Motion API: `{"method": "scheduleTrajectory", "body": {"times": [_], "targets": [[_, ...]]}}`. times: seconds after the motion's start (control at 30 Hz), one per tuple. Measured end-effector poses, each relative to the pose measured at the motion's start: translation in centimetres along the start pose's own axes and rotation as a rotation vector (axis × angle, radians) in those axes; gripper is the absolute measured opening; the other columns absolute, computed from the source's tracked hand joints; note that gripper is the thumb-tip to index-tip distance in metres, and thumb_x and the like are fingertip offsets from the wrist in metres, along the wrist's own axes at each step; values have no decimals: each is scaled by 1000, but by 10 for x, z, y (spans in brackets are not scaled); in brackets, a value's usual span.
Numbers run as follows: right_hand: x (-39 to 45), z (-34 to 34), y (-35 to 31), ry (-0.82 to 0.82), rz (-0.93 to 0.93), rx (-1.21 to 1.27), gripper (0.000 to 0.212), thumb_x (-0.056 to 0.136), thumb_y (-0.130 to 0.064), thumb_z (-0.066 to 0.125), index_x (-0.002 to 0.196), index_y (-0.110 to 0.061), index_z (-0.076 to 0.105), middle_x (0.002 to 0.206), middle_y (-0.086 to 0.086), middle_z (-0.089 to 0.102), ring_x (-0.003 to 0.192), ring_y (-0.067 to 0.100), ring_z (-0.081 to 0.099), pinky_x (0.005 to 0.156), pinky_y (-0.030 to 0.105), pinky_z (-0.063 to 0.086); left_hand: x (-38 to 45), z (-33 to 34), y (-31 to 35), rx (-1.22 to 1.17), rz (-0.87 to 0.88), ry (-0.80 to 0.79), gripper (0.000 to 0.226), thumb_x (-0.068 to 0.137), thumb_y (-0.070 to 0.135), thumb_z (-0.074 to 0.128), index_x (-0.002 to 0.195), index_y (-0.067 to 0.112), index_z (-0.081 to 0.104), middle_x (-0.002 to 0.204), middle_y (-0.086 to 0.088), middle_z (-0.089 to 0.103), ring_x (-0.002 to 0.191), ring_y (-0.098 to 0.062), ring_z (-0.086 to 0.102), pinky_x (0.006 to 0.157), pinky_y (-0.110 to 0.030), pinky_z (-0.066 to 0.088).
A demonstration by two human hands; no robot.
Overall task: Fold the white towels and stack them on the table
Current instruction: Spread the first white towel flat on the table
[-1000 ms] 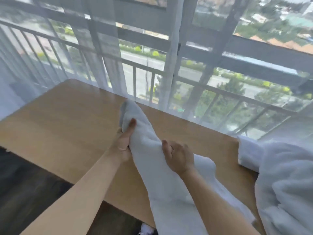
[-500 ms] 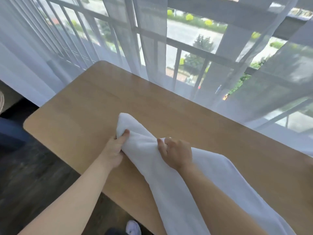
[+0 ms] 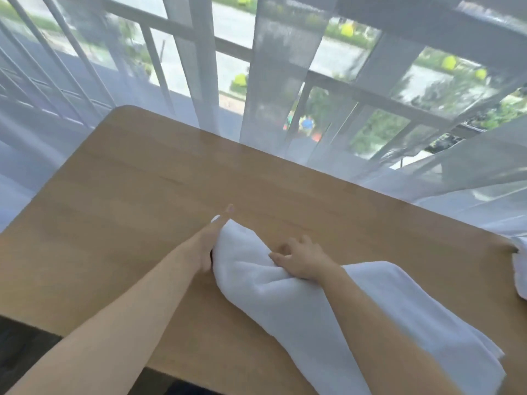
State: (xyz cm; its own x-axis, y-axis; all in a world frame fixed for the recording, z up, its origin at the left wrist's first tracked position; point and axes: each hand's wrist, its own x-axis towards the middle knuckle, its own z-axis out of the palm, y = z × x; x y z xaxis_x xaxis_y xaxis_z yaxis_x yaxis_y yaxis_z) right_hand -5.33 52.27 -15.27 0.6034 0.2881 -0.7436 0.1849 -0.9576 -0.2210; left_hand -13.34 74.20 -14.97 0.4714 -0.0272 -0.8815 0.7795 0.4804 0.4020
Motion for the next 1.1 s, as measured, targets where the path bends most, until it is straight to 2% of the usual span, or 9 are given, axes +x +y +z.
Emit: {"method": "scheduleTrajectory", "body": {"times": [0.07, 0.17, 0.27, 0.37, 0.53, 0.67, 0.8, 0.93, 1.1], "targets": [[-1, -1, -3, -24, 44, 86, 68, 81, -74, 56, 133, -32, 53, 138, 1, 37, 122, 26, 49, 100, 41, 43, 6, 4, 8, 41, -47, 43, 69, 79, 68, 71, 121, 14, 64, 107, -14, 75, 91, -33, 74, 68, -41, 57], [-6, -9, 2, -95, 88, 211, 66, 69, -76, 63, 114, -28, 64, 120, 0, 58, 105, 22, 63, 92, 39, 52, 13, 2, 8, 57, 162, 69, 51, 89, 34, 75, 132, 11, 59, 111, -13, 72, 91, -29, 72, 63, -36, 57], [-8, -25, 9, -194, 120, 321, 45, 66, -71, 69, 92, -35, 66, 104, -2, 72, 92, 21, 70, 74, 35, 57, -4, -13, 11, 43, 302, -220, 49, 91, 41, 74, 132, 18, 61, 121, -10, 72, 109, -28, 71, 81, -41, 60], [-7, -38, 8, -307, 122, 332, 42, 68, -60, 78, 105, -44, 67, 109, -3, 73, 87, 20, 70, 68, 32, 53, -19, -41, 12, -4, 365, -411, 49, 94, 42, 70, 135, 18, 60, 135, -13, 64, 124, -34, 62, 95, -48, 55], [10, -58, -23, -246, -32, 344, 24, 84, -21, 77, 108, -19, 75, 114, 5, 73, 108, 25, 68, 101, 47, 52, -37, -93, 7, -93, 399, -395, 59, 90, 47, 72, 139, 18, 58, 142, -13, 59, 130, -33, 57, 94, -44, 55], [20, -85, -74, -55, -160, 388, 13, 83, -15, 75, 93, -13, 67, 91, 4, 64, 88, 24, 58, 78, 36, 46, -50, -137, -6, -215, 435, -380, 60, 88, 46, 73, 142, 24, 57, 146, -10, 56, 134, -30, 54, 95, -44, 54], [27, -133, -134, 142, -342, 486, 35, 67, -23, 82, 99, -26, 66, 94, 1, 70, 86, 20, 65, 75, 35, 52, -53, -163, -25, -345, 493, -286, 46, 102, 33, 55, 146, 21, 52, 149, -10, 53, 137, -30, 50, 105, -49, 48], [55, -131, -196, 456, -392, 435, 53, 76, -24, 80, 120, -38, 54, 100, 0, 62, 89, 19, 64, 67, 26, 48, -37, -174, -42, -400, 477, -3, 41, 101, 20, 54, 142, 13, 54, 140, -11, 61, 130, -30, 57, 115, -53, 37], [85, -53, -216, 370, -398, 76, 80, 91, -27, 69, 155, -26, 22, 153, 0, 39, 140, 23, 38, 112, 37, 33, -24, -183, -45, -475, 392, 205, 34, 91, 23, 68, 125, 17, 62, 122, -4, 72, 108, -22, 71, 96, -41, 52]]}}
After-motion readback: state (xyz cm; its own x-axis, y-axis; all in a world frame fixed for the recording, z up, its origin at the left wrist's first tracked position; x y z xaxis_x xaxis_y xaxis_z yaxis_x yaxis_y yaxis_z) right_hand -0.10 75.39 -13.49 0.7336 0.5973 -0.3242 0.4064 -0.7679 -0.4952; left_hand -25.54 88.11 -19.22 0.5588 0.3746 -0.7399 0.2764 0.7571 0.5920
